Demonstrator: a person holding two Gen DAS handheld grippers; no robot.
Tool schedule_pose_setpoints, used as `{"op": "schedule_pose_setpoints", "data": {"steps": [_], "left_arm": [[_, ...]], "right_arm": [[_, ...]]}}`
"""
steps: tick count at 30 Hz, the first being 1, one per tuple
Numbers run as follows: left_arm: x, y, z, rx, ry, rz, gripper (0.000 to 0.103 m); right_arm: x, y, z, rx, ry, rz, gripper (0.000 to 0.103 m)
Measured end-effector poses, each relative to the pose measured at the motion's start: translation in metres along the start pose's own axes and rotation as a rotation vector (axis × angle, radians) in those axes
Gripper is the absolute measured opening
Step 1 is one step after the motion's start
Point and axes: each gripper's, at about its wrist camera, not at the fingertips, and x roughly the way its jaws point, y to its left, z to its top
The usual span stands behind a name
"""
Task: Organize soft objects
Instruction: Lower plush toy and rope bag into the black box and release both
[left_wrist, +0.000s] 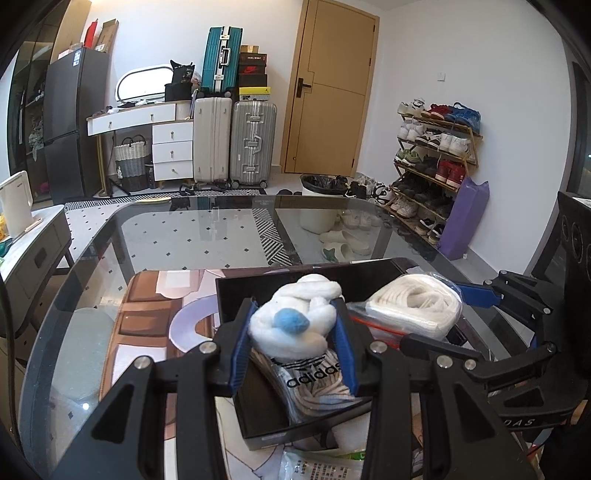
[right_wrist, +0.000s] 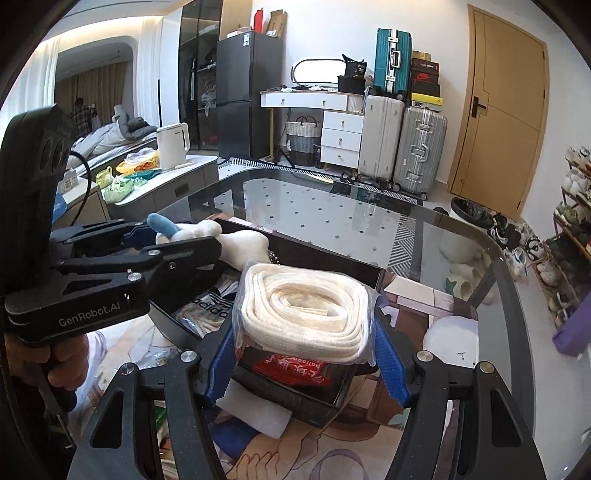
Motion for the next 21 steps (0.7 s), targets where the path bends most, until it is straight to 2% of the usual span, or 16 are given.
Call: {"op": "schedule_pose_setpoints", "data": {"steps": [17,19,21], "left_arm": [[0.016,0.007,0.002,-0.001,0.025,-0.02,0.039],[0.018,0.007,0.003,0.0,0.027,-0.022,0.039],[0.02,0.007,0.004,0.003,0.032,-0.03,0.039]], "right_arm": [[0.026,0.001,0.006,-0.036,0.011,0.032,0.068],[0.025,0.001,0.007,-0.037,0.006,0.035,0.072],[0.022,0.001,0.006,-0.038,-0.017,0.028,0.087]]}}
